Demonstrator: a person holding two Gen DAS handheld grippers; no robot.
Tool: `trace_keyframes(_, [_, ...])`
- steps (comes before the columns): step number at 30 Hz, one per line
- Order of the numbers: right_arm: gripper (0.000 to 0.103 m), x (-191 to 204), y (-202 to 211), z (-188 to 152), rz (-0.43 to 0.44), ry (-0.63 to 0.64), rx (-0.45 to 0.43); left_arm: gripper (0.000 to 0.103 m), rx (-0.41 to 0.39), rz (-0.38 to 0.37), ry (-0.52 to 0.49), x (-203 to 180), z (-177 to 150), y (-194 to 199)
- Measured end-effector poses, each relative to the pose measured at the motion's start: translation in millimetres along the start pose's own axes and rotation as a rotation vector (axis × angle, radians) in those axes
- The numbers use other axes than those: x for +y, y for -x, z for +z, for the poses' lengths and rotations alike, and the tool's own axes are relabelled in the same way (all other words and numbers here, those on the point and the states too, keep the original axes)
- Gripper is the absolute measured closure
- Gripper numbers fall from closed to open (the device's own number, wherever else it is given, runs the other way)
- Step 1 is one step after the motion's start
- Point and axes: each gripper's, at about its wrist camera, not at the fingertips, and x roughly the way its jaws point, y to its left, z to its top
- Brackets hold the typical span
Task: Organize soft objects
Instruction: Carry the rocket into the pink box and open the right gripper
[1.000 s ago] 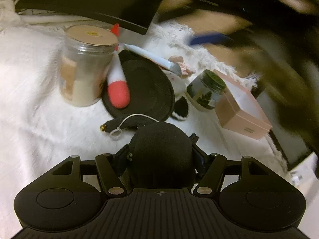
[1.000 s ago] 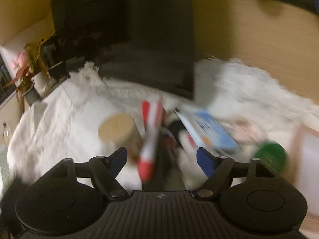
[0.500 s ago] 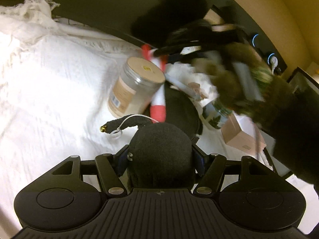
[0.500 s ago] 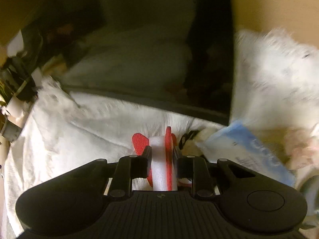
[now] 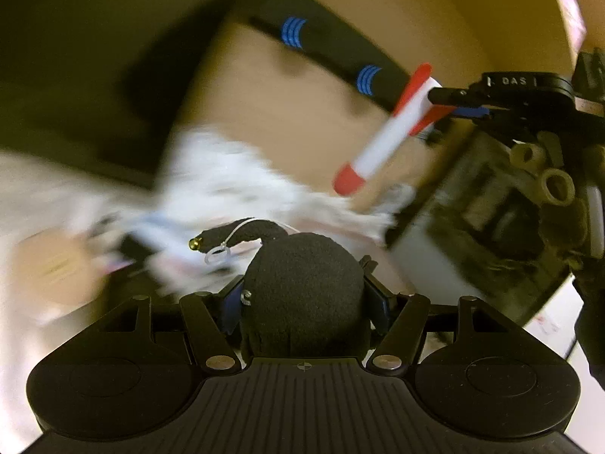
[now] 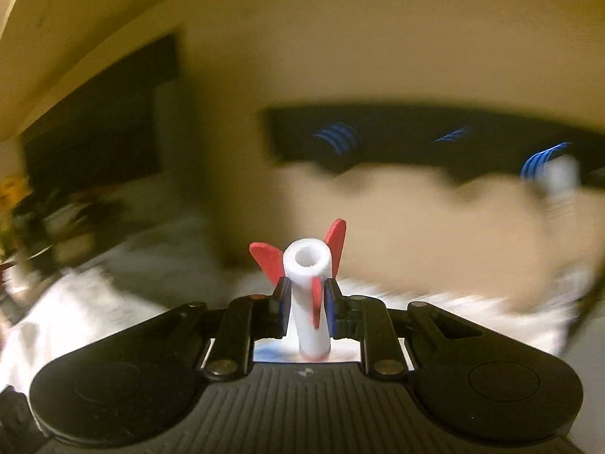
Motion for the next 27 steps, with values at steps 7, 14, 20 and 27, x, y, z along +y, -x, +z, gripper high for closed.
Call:
trace_keyframes(7, [0.085,-93.8,76.1,-21.6,-0.202,-0.098,-0.083,0.030,0.069,-0.175,-0.031,-75.3,29.1,-142.6])
trace_keyframes(14, [0.085,-142.3,77.6,-58.3,-0.292,-0.144,-0.040,0.038,0.157,-0.061,-0.077,-103.5,9.4,-231.1])
trace_keyframes(20, [0.086,-165.3,33.1,-73.6,-0.297,-0.189,0.103,0.038,0.115,-0.076,-0.109,-94.7,-12.3,-171.4])
trace_keyframes(27, [0.093,-191.8,-58.8,-88.4,-0.262,-0.273,0.358,0.038,0.122,0.045,0.046,-40.8,-55.6,-95.8])
